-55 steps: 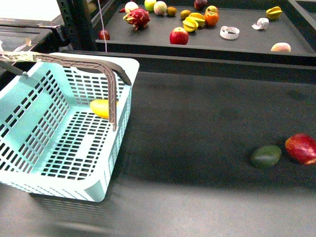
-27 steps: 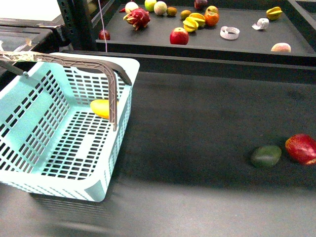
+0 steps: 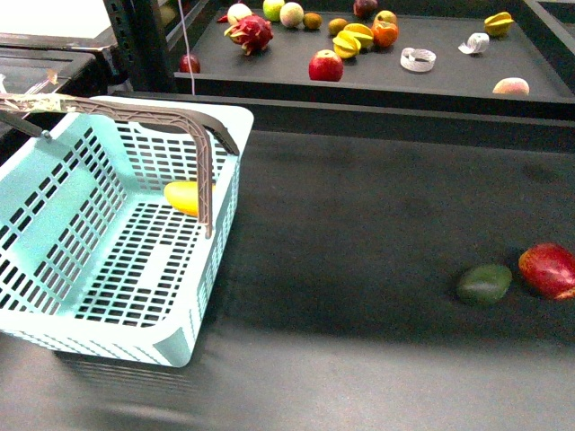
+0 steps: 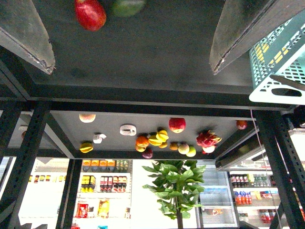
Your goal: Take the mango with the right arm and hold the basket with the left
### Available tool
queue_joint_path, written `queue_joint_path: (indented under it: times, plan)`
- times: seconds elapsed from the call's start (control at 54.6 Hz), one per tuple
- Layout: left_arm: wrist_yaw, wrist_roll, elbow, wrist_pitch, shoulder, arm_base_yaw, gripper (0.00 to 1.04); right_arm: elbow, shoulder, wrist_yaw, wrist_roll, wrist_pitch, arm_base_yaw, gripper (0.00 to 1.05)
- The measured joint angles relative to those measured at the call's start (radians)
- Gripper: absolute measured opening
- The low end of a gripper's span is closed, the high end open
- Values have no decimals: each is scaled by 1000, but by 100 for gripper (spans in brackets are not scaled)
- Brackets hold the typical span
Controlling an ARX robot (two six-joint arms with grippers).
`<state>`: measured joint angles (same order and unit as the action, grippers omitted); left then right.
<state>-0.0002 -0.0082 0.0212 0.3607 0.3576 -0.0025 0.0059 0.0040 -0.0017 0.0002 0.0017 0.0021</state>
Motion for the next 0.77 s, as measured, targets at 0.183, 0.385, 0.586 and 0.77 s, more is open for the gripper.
queue_joint_path:
  times: [0.183,0.385,0.586,0.77]
  plan:
    - [0,0,0,-99,-101,0,2,0,0,0,0,0,0,97]
    - [0,0,0,-160,-161,0,2,0,0,0,0,0,0,97]
    - [0,1,0,-349,-327,0,2,0,0,0,0,0,0,97]
    - [0,1,0,-358,-352,0,2,0,0,0,0,0,0,97]
